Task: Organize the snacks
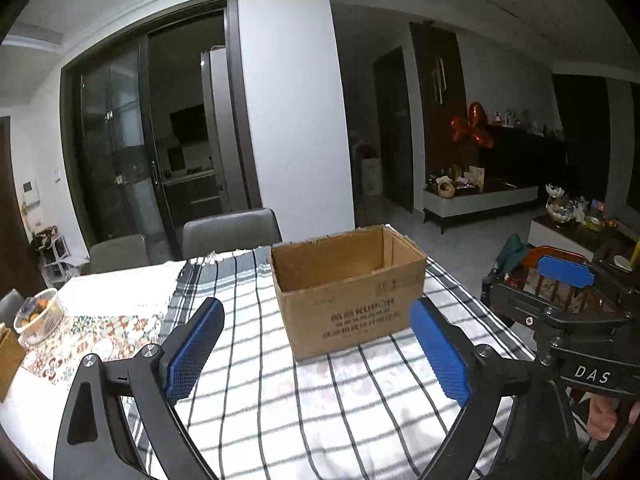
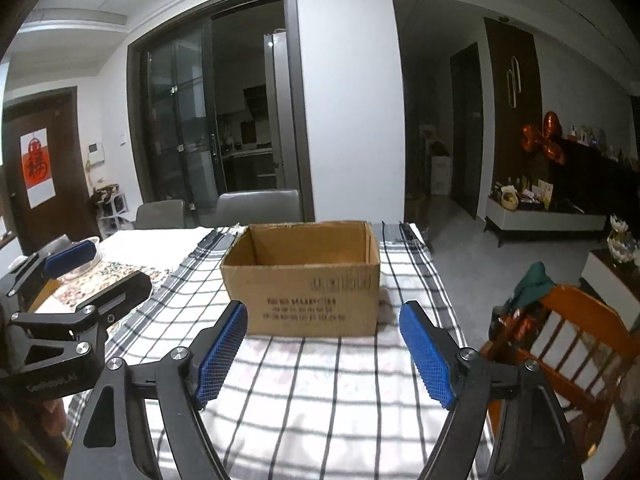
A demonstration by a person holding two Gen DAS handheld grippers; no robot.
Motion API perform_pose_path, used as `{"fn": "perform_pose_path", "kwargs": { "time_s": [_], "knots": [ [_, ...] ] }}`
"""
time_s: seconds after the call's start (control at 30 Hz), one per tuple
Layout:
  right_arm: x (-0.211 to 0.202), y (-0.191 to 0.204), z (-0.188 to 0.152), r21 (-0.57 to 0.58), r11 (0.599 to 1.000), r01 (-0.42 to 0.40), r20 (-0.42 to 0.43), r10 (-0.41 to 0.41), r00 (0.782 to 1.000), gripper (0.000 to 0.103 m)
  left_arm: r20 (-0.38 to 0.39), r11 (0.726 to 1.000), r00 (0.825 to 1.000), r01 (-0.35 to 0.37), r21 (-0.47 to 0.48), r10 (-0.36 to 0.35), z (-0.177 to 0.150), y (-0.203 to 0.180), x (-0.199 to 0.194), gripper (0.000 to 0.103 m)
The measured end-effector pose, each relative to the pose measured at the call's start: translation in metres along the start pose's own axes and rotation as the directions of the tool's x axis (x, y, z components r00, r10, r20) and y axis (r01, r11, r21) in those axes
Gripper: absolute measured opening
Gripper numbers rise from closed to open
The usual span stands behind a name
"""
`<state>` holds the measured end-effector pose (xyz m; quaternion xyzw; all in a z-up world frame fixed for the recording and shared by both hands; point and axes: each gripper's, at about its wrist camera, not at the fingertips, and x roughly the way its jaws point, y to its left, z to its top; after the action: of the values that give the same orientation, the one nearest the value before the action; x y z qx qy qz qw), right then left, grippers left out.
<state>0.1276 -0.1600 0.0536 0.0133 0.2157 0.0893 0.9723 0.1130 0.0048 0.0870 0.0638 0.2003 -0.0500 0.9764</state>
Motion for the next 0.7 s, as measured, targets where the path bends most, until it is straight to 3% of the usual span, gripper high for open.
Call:
{"fn": "perform_pose_path", "kwargs": {
  "time_s": [0.23, 0.7],
  "knots": [
    [-0.027, 0.006, -0.025, -0.007, 0.999, 0.031, 0.000, -0.031, 1.000, 0.079, -0.007, 1.000, 1.000, -0.016, 0.003, 0.016, -0.021, -0.005, -0.023, 0.098],
    [-0.044, 0.009, -0.047, 0.029, 1.000, 0.009, -0.010, -0.009, 1.000, 0.079, -0.005, 0.999, 1.000, -0.028, -0.031, 0.028, -0.042, -0.006, -0.046, 0.103]
  ]
}}
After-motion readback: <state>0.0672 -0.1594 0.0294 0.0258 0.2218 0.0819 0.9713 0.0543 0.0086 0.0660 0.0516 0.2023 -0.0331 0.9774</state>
